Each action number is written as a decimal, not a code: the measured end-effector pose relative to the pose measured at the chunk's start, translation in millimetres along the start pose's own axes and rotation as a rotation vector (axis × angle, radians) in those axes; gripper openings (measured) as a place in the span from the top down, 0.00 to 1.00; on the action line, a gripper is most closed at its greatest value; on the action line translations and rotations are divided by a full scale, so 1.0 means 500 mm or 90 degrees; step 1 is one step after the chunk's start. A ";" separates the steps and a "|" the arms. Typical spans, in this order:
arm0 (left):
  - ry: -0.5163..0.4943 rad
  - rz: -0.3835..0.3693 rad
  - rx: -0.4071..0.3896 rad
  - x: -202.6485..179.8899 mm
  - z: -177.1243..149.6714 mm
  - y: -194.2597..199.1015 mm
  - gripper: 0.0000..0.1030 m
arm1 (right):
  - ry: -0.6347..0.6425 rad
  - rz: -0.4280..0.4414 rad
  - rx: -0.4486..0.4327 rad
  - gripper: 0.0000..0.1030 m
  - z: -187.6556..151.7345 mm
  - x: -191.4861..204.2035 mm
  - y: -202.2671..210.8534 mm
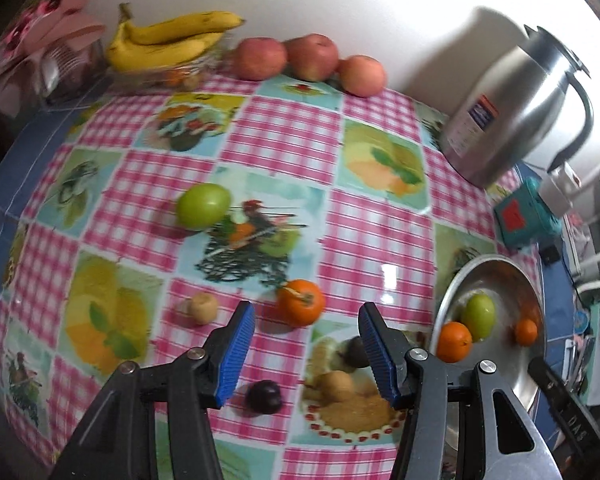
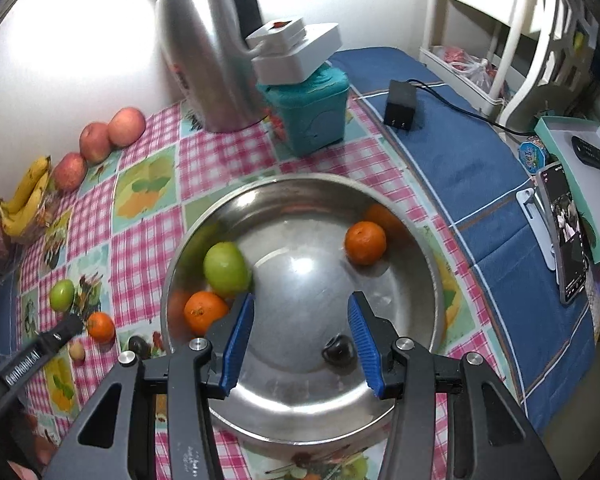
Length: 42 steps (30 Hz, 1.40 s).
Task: Organize fruits
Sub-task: 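Move both open tools away from the basin toward the remaining table fruit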
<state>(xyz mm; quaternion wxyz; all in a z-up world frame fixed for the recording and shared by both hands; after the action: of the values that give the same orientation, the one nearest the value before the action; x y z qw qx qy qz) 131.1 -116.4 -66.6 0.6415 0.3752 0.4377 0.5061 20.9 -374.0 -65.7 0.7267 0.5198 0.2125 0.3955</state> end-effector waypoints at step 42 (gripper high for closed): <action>0.038 0.064 0.040 0.122 -0.042 -0.019 0.02 | 0.095 -0.012 0.056 0.16 -0.064 0.098 -0.042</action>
<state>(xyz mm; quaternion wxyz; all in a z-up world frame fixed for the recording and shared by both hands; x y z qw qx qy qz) 120.8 -57.7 -93.3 0.5899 0.4015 0.4525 0.5349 34.5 -319.1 -91.8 0.6890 0.5185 0.2883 0.4162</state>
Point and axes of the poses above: each gripper's, at about its wrist camera, not at the fingertips, and y roughly against the way its jaws point, x to its left, z to its top, the point moved 7 cm from there along -y, roughly the way its jaws point, and after that the axes turned 2 degrees about -y, right-handed, at the moved point
